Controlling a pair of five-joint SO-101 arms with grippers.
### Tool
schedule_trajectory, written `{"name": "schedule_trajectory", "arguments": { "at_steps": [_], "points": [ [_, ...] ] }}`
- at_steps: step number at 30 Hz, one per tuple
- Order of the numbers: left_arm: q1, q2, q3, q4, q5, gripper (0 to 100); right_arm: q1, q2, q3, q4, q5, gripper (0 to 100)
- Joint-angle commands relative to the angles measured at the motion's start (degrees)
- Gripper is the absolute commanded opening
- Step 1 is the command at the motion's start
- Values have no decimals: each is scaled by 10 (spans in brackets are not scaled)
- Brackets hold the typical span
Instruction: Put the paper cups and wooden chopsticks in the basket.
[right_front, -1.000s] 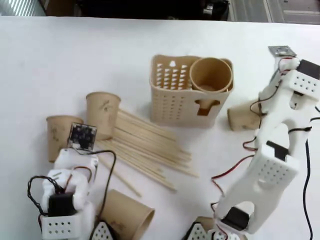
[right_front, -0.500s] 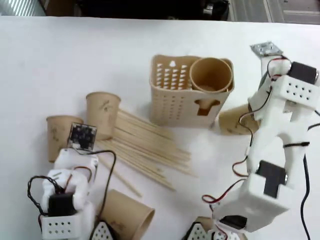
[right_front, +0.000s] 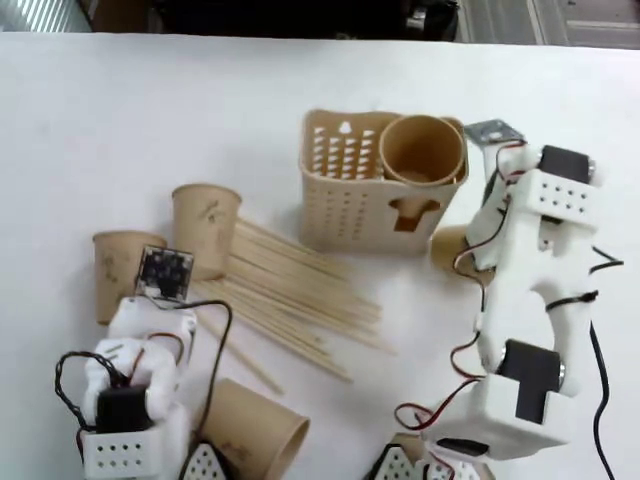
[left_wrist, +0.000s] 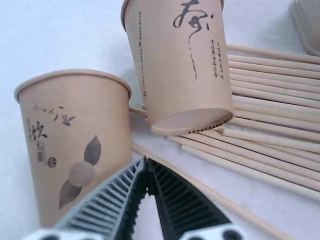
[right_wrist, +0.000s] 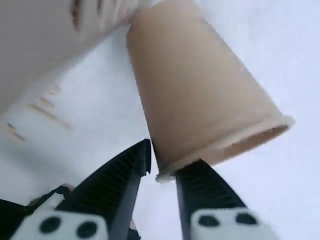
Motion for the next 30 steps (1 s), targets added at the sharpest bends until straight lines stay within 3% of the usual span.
{"name": "schedule_trajectory", "arguments": {
  "at_steps": [1, 4, 18, 24, 30],
  "points": [
    [-4, -7, -8, -13, -4, 24, -20, -21, 6, -9, -9, 84],
    [-4, -7, -8, -13, -4, 24, -19, -26, 7, -23, -8, 16],
    [-5, -7, -8, -13, -4, 24, 105, -223, -82, 23, 101, 19],
    [-5, -7, -8, -12, -4, 24, 70, -345, -84, 21, 126, 19],
    [-5, -7, -8, -12, -4, 24, -23, -420, -145, 21, 130, 19]
  ]
}}
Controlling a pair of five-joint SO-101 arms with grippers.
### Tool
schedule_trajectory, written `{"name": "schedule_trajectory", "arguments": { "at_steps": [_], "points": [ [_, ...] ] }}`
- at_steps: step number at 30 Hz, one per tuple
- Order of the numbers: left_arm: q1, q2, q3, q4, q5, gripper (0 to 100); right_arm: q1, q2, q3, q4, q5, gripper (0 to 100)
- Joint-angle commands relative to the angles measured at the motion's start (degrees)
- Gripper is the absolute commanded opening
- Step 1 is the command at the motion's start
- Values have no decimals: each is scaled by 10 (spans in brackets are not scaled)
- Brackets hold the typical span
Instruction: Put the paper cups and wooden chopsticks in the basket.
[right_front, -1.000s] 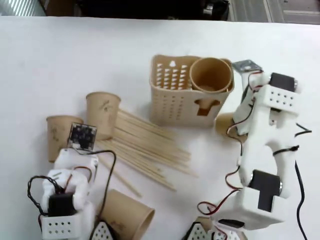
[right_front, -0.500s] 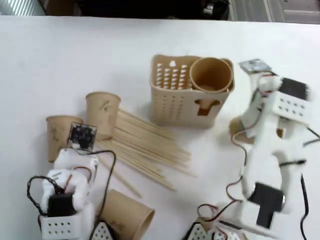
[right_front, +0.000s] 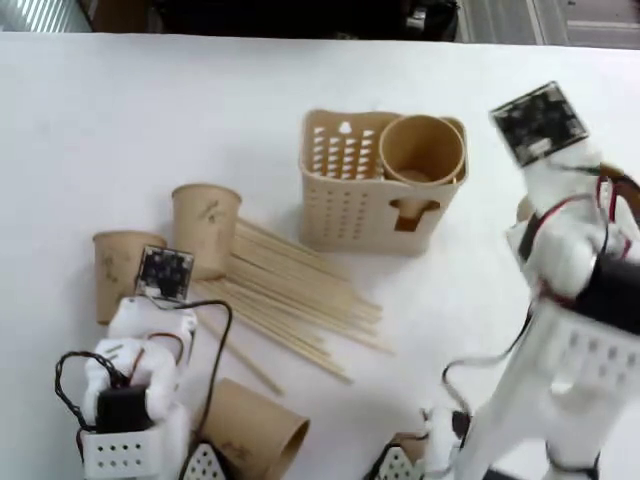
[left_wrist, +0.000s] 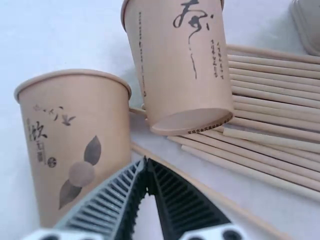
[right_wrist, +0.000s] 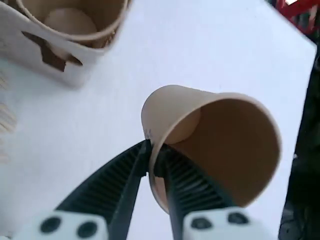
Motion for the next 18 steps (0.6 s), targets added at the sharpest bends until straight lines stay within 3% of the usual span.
{"name": "schedule_trajectory", "arguments": {
  "at_steps": [1, 18],
  "points": [
    [-5, -7, -8, -12, -4, 24, -59, -29, -69, 3, 5, 19],
    [-4, -7, -8, -11, -4, 24, -222, 151, -228, 7, -25, 19]
  ]
}}
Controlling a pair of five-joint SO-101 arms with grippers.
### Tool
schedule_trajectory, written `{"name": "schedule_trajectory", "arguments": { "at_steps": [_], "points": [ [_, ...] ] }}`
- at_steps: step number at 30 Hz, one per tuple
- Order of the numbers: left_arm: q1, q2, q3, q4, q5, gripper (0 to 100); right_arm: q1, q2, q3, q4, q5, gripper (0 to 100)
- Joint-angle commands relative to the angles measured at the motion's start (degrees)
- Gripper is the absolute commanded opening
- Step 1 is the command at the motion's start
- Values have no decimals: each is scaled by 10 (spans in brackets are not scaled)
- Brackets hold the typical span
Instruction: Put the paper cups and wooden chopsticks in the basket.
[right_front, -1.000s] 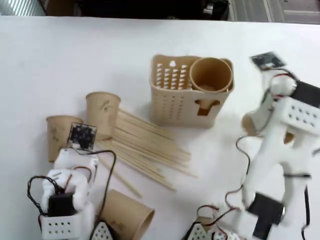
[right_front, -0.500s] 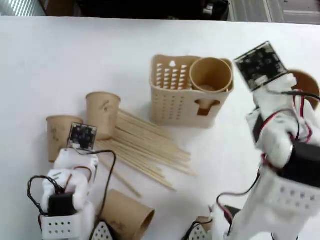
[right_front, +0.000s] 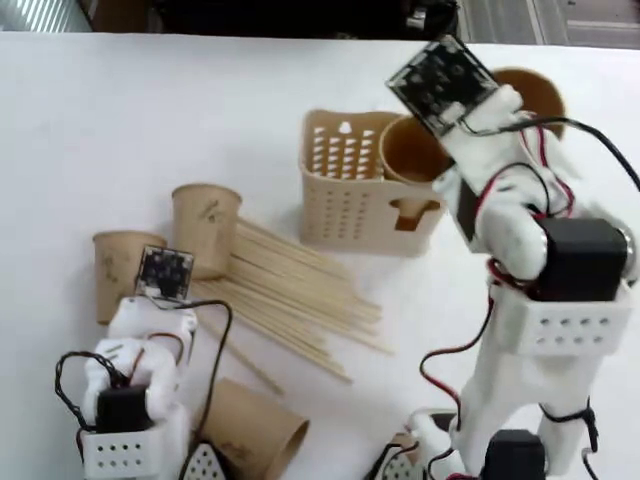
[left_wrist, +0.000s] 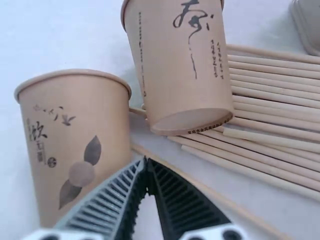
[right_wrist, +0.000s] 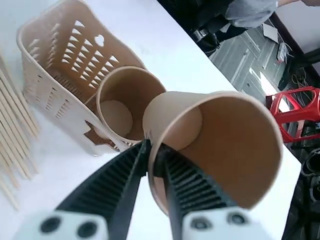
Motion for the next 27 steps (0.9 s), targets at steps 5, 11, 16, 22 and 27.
{"name": "schedule_trajectory", "arguments": {
  "at_steps": [5, 11, 16, 22, 27],
  "points": [
    [-4, -7, -8, -11, -4, 24, -45, 23, -24, 7, -28, 19],
    [-4, -7, -8, -11, -4, 24, -52, 80, -24, 9, -43, 19],
    [-4, -7, -8, -11, -4, 24, -62, 109, -24, 9, -43, 19],
    [-4, -7, -8, -12, -4, 24, -73, 128, -26, 9, -49, 110],
    [-4, -7, -8, -13, -4, 24, -70, 102, -55, 7, -121, 290]
  ]
}}
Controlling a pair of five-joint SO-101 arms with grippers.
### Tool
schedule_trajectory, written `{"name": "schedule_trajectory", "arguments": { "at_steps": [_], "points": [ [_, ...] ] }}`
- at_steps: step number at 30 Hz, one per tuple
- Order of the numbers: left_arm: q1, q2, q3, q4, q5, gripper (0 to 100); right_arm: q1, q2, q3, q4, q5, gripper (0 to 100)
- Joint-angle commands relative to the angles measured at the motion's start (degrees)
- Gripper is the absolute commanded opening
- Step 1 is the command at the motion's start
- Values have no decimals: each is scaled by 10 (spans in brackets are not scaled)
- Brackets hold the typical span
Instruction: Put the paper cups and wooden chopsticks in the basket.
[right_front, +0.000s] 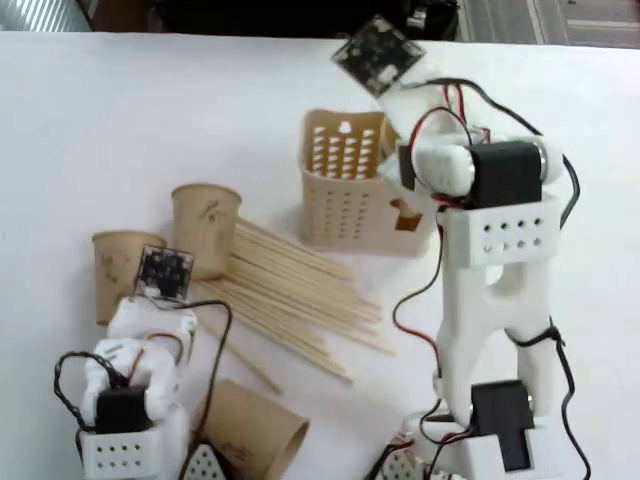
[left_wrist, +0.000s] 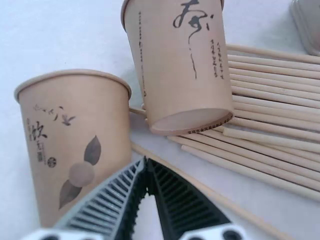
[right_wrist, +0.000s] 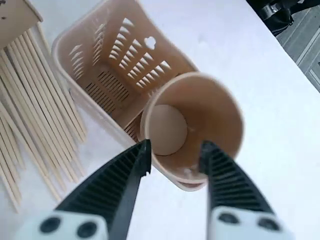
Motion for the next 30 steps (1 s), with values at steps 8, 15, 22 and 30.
{"name": "schedule_trajectory", "arguments": {
  "at_steps": [8, 15, 22, 30],
  "points": [
    [-7, -7, -11, -14, -4, 24, -5, -149, -4, 2, -44, 242],
    [-63, -7, -27, -27, -4, 24, -12, -279, 171, 2, -45, 227],
    [-140, -7, -59, -27, -4, 26, -82, -348, 342, 0, -111, 226],
    [-196, -7, -66, 1, -14, 192, -240, -265, 431, -7, -252, 229]
  ]
}}
